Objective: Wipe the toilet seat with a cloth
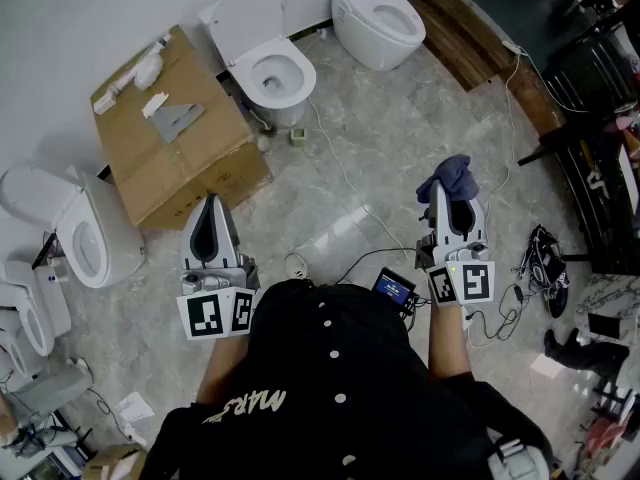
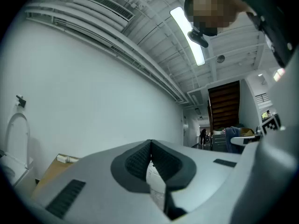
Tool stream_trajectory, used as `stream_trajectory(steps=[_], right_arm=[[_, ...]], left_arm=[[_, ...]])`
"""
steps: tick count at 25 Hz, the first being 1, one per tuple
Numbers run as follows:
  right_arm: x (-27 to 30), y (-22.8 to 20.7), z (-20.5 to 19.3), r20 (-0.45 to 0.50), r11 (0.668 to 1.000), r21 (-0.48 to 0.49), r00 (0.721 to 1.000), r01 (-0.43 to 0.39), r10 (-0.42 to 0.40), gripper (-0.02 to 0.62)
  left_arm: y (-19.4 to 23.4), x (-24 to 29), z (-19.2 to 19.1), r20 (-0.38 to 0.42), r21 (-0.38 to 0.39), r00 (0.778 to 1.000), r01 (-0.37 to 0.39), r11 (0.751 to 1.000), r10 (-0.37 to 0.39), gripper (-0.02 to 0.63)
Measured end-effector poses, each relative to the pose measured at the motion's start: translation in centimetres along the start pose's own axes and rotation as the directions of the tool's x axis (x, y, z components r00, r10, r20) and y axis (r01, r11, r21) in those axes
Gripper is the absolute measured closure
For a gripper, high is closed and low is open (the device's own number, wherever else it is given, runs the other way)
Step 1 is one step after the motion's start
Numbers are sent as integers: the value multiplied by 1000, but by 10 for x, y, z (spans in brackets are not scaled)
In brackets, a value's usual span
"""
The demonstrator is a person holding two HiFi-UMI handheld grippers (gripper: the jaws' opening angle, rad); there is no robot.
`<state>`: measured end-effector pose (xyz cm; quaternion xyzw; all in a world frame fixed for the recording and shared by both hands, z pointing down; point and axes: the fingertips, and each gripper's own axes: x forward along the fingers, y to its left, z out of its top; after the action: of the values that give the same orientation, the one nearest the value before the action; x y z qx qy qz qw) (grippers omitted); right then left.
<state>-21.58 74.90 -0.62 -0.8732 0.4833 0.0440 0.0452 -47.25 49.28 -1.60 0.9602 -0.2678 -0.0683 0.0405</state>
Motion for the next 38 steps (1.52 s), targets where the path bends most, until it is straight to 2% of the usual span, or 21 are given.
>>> stream_trajectory(steps=[7,14,20,24,27,31,35,38], right_arm=[[8,10,-1,3,1000,0,1000,-24,24,515],[21,19,-4,-9,1000,-15,1000,-6,6,515],[30,24,11,62,1000,-1,998,25,-25,518],[23,18,19,96,996,-14,991,90,-88,518],[17,16,16,95,992,11,988,125,-125,518],[18,8,13,81,988,-5,985,156,-155,518],[24,1,16,81,985,-28,983,169,-166,518],[35,-5,11,80,986,-7,983,167,-166,518]], left_arm=[[6,4,-2,-4,-7,1000,1,1000,-1,600],[23,11,-2,2,-12,1000,8,1000,-8,600],[43,21,1,15,-15,999,32,999,-32,600],[54,25,-2,3,-19,998,60,998,-60,600],[61,24,-3,-5,-18,997,71,997,-71,600],[66,26,-6,-3,-30,998,65,997,-65,600],[67,32,-7,-10,-32,998,65,997,-65,600],[69,43,-8,-22,-22,998,65,998,-66,600]])
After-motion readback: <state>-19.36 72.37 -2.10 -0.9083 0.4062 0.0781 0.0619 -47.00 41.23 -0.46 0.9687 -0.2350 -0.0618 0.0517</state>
